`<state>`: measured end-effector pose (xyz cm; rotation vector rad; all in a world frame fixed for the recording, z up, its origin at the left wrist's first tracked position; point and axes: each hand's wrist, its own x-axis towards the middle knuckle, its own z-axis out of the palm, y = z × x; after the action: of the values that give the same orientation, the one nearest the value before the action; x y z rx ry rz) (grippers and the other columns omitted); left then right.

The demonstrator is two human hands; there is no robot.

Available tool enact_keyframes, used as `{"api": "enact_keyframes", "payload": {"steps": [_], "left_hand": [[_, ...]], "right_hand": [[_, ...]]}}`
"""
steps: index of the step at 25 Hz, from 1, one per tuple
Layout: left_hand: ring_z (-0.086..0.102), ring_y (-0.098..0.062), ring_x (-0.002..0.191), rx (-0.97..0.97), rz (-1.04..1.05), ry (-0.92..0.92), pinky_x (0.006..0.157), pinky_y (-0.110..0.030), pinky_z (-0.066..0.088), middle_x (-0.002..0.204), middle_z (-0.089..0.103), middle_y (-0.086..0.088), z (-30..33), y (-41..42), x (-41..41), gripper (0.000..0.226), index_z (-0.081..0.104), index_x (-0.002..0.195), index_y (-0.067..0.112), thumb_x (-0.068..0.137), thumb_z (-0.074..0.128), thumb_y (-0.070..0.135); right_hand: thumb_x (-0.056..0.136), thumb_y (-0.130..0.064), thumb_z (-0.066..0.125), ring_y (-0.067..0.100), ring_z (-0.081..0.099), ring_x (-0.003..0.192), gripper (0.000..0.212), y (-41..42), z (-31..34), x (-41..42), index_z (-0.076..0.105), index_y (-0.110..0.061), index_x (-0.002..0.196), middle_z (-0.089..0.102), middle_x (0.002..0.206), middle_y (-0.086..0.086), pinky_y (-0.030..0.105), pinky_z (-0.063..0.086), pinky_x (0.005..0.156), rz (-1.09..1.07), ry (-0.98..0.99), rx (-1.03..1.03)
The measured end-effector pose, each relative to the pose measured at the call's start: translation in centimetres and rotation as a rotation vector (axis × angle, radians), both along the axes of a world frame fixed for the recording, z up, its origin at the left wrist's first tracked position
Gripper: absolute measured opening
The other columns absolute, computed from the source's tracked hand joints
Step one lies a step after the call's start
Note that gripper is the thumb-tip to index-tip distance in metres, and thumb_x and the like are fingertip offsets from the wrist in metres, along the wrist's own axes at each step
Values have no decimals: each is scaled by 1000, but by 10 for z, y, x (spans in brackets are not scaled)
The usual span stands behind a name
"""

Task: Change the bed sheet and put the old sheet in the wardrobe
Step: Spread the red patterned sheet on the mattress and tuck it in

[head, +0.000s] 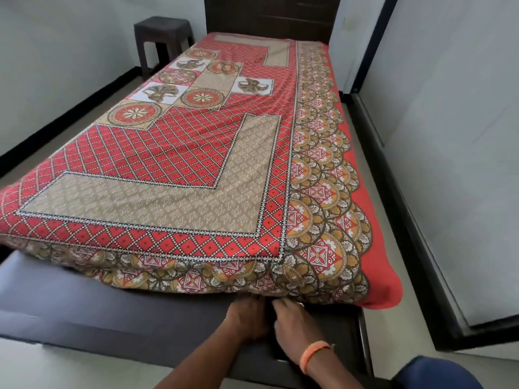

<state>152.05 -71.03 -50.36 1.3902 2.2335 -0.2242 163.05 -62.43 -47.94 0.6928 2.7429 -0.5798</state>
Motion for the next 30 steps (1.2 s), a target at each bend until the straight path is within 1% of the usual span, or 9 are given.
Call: {"api": "enact_keyframes", "payload": {"steps": [4, 7, 9, 13, 18, 21, 26, 28, 30], "left_hand": [[61, -32, 112, 113, 113, 32, 88, -41, 51, 121, 65, -12, 18, -66, -36, 34, 63, 117, 11, 94, 44, 27], [53, -26, 120, 222, 331, 205, 91, -38, 51, 131, 57, -4, 14, -121, -65, 42, 56, 127, 17, 95, 38, 37], [48, -25, 128, 226, 326, 173, 103, -36, 44, 140, 53, -5, 4, -129, -72, 62, 50, 138, 16, 89, 27, 47], [33, -25, 143, 169, 220, 68, 121, -34, 20, 153, 40, -9, -16, -125, -81, 81, 30, 151, 14, 81, 25, 54], [54, -28, 126, 234, 168, 32, 109, -33, 41, 136, 59, -12, -16, -126, -94, 65, 50, 138, 8, 88, 38, 47], [66, -31, 106, 241, 197, 72, 86, -33, 52, 115, 70, -13, -19, -108, -111, 44, 68, 113, 10, 91, 42, 37], [45, -31, 133, 59, 296, 139, 111, -38, 31, 143, 52, -11, -17, -94, -107, 46, 52, 137, 13, 100, 34, 33], [48, -33, 130, 82, 261, 65, 111, -41, 35, 140, 54, -15, -12, -101, -97, 44, 53, 136, 10, 96, 42, 27], [58, -32, 117, 101, 265, -41, 98, -40, 48, 127, 63, -13, 0, -126, -97, 36, 60, 124, 9, 94, 50, 24]], "right_hand": [[87, -2, 39, 28, 43, 132, 56, -31, -21, -39, 40, -13, 143, 42, 144, 6, 36, 37, 109, 221, 68, -29], [79, -8, 43, 28, 64, 92, 29, -57, -26, -70, 61, -15, 101, 60, 102, 3, 33, 55, 69, 425, 209, 44], [70, -12, 58, 21, 65, 81, 36, -71, -28, -86, 67, -16, 105, 64, 97, -1, 28, 56, 58, 433, 239, 72], [85, -6, 51, 28, 63, 108, 55, -82, -30, -100, 50, -11, 139, 57, 130, 6, 36, 54, 86, 346, 175, 63], [95, -16, 37, 26, 35, 140, 59, -89, -40, -106, 25, -10, 152, 33, 156, 7, 36, 27, 116, 282, 90, 59], [94, -25, 36, 27, 32, 142, 59, -88, -46, -123, 27, -18, 152, 33, 156, 6, 39, 22, 118, 154, 8, -11], [96, -26, 37, 26, 33, 141, 52, -81, -55, -136, 31, -22, 148, 35, 154, 6, 38, 24, 117, 124, -66, -128], [97, -24, 42, 31, 30, 142, 58, -92, -45, -129, 25, -13, 151, 28, 156, 12, 40, 25, 116, 208, -166, -49], [97, -21, 45, 37, 40, 134, 48, -113, -27, -125, 41, -6, 143, 37, 149, 19, 44, 37, 107, 344, -213, 56]]}}
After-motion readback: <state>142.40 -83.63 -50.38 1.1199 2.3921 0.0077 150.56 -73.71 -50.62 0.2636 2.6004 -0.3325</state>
